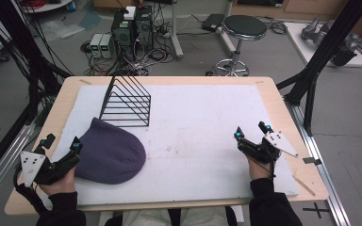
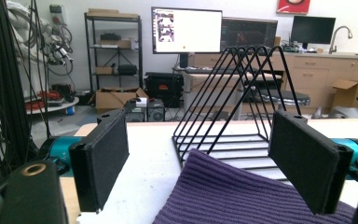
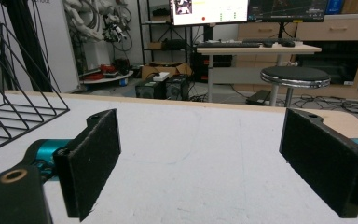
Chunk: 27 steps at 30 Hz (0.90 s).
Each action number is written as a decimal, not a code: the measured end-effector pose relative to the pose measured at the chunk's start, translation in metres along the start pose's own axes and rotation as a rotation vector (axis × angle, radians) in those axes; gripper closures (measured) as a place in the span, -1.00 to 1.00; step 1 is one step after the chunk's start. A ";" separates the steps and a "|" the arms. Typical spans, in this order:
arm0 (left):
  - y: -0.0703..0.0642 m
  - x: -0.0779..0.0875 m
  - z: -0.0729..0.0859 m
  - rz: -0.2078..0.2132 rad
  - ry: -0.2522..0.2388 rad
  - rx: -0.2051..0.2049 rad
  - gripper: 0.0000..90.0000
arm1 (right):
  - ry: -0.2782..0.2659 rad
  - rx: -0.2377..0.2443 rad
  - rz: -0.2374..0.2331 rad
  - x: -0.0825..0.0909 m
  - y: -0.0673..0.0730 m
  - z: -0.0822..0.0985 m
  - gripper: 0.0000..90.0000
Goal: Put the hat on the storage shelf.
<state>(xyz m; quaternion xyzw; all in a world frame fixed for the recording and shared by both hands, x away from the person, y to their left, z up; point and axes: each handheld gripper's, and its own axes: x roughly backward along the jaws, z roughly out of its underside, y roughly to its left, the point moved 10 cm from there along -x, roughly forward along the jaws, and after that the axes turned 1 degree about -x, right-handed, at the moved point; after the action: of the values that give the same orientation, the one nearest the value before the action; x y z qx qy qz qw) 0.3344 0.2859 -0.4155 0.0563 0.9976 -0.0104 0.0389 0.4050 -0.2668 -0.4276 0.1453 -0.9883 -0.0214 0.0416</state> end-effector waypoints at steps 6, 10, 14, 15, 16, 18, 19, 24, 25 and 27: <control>0.000 0.000 0.000 0.001 0.001 0.003 -0.55 | 0.005 -0.012 -0.002 0.000 0.000 0.001 -0.74; 0.000 0.001 -0.001 0.003 0.001 0.001 -0.55 | 0.005 -0.011 -0.001 -0.001 -0.001 0.001 -0.74; 0.000 0.001 -0.001 0.008 0.006 -0.008 -0.55 | 0.004 -0.007 -0.003 -0.001 0.000 0.001 -0.74; -0.001 0.000 -0.002 0.011 0.006 -0.007 -0.55 | 0.005 -0.009 -0.005 -0.001 0.001 0.001 -0.74; -0.002 0.000 -0.002 0.020 0.008 -0.008 -0.55 | 0.005 -0.009 -0.007 -0.001 0.001 0.001 -0.74; -0.004 -0.001 -0.003 0.027 0.011 -0.007 -0.54 | 0.006 -0.007 -0.006 -0.001 0.000 0.001 -0.74; -0.006 -0.001 -0.003 0.041 0.027 -0.007 -0.53 | 0.013 -0.016 -0.008 -0.001 0.001 0.002 -0.74; -0.014 -0.003 -0.008 0.085 0.038 0.001 -0.52 | 0.013 -0.012 -0.009 -0.002 0.000 0.002 -0.74; -0.020 -0.005 -0.010 0.121 0.046 -0.005 -0.52 | 0.013 -0.010 -0.009 -0.002 0.000 0.002 -0.74; -0.025 -0.006 -0.010 0.156 0.059 -0.020 -0.52 | 0.012 -0.010 -0.012 -0.002 0.000 0.002 -0.74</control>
<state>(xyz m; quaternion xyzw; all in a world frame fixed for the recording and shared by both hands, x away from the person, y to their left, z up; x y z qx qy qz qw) 0.3373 0.2610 -0.4044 0.1337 0.9910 0.0044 0.0107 0.4069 -0.2657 -0.4297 0.1511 -0.9870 -0.0256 0.0483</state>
